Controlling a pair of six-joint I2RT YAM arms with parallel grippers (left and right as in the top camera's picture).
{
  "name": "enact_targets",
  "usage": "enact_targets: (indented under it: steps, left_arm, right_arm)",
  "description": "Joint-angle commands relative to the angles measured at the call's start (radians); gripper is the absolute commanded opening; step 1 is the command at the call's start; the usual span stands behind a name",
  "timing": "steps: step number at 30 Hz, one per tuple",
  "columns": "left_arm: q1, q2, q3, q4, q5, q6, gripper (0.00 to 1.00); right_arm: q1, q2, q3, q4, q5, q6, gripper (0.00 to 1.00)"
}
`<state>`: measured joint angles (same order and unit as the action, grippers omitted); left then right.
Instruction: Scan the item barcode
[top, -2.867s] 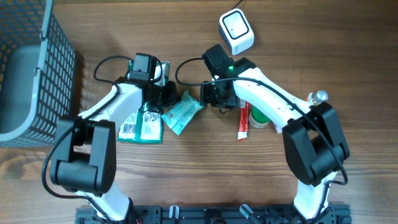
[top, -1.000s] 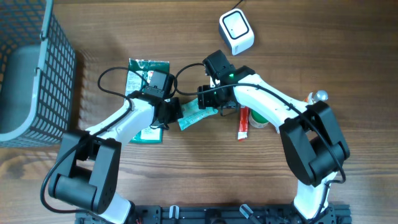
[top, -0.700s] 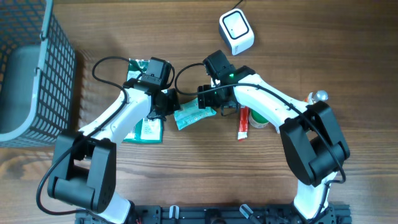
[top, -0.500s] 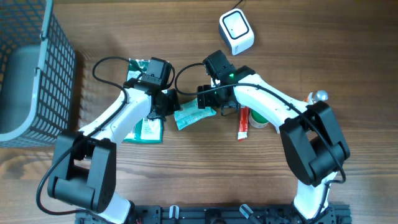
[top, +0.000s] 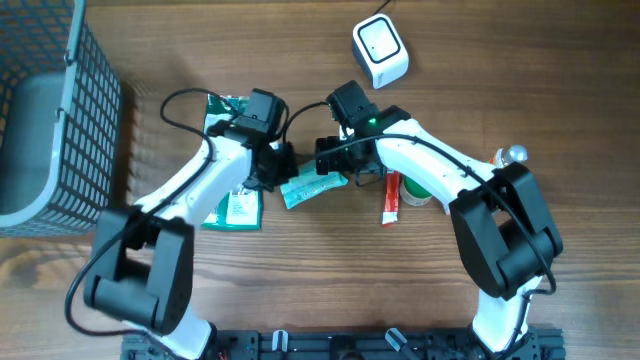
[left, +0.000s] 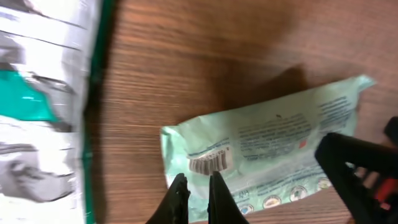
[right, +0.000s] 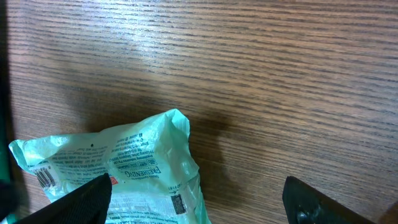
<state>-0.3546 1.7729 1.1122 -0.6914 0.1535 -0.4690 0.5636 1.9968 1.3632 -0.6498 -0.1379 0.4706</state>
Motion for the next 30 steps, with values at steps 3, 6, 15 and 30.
enact_targets:
  steps: [3,6,15,30]
  left_arm:
    - [-0.03,0.087,0.014,0.029,0.006,0.008,0.04]
    - [-0.03,0.102,0.014,0.028,-0.019,0.009,0.04]
    - [-0.029,0.113,0.014,0.029,-0.035,0.01,0.04]
    - [-0.029,0.128,0.013,0.029,-0.055,0.013,0.04]
  right_arm:
    - [-0.031,-0.033,-0.004,-0.022,-0.049,0.021,0.88]
    - [-0.053,-0.033,-0.004,-0.008,-0.18,-0.053,0.86]
    - [-0.087,-0.033,-0.004,-0.014,-0.284,-0.127,0.68]
    - [-0.118,-0.024,-0.081,0.061,-0.328,-0.043,0.61]
